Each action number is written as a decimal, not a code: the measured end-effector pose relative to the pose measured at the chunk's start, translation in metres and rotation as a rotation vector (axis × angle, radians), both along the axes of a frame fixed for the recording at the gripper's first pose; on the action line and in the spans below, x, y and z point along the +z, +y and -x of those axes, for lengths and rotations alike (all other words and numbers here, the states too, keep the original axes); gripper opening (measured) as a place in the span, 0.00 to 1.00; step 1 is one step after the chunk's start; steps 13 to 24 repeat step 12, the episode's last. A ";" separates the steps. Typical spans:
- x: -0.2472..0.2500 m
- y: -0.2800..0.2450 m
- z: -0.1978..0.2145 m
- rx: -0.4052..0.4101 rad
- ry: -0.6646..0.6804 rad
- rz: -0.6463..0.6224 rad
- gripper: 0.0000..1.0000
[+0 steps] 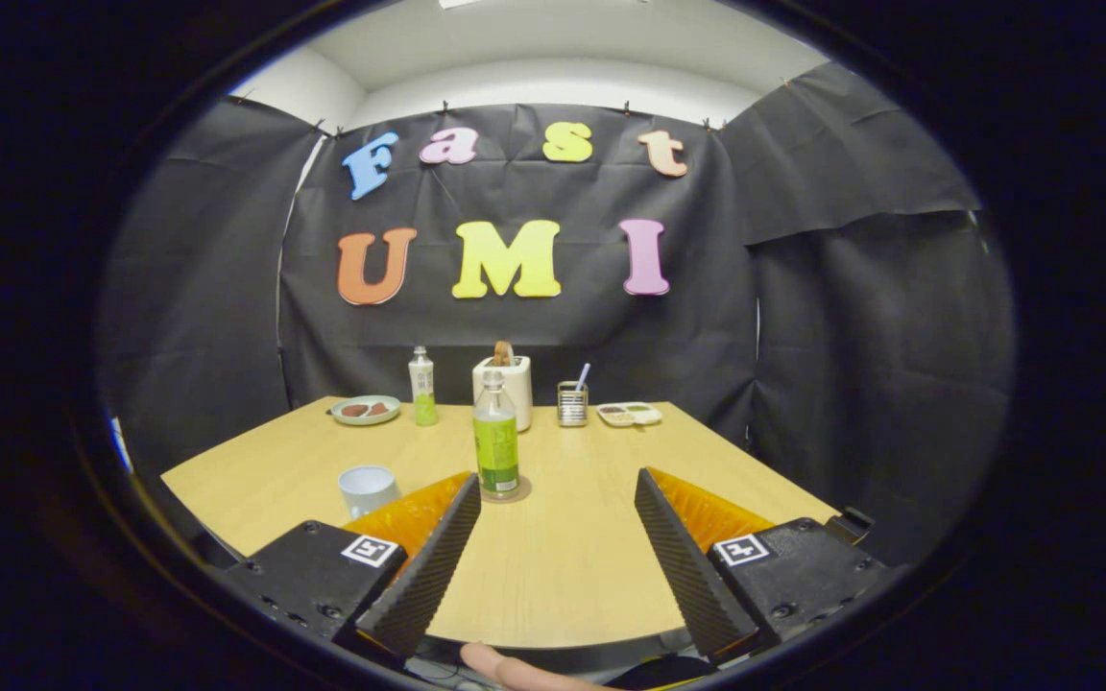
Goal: Take the bottle from table, then pour the juice into the cup, finally place the bottle on the coaster
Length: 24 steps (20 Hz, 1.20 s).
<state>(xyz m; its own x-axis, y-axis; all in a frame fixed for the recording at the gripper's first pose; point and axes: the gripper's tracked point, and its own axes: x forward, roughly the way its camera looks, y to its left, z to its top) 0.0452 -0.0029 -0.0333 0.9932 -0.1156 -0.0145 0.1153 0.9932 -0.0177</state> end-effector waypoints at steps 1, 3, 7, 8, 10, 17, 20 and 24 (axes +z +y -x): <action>0.001 0.000 0.002 0.010 -0.010 -0.007 1.00; 0.005 -0.001 0.003 0.022 -0.034 -0.041 1.00; 0.008 -0.004 0.005 0.005 -0.055 -0.051 1.00; 0.012 -0.001 0.007 0.014 -0.062 -0.055 1.00; 0.008 0.004 0.008 0.020 -0.054 -0.042 1.00; 0.007 0.005 0.010 0.016 -0.055 -0.024 1.00; 0.007 0.005 0.010 0.016 -0.055 -0.024 1.00; 0.007 0.005 0.010 0.016 -0.055 -0.024 1.00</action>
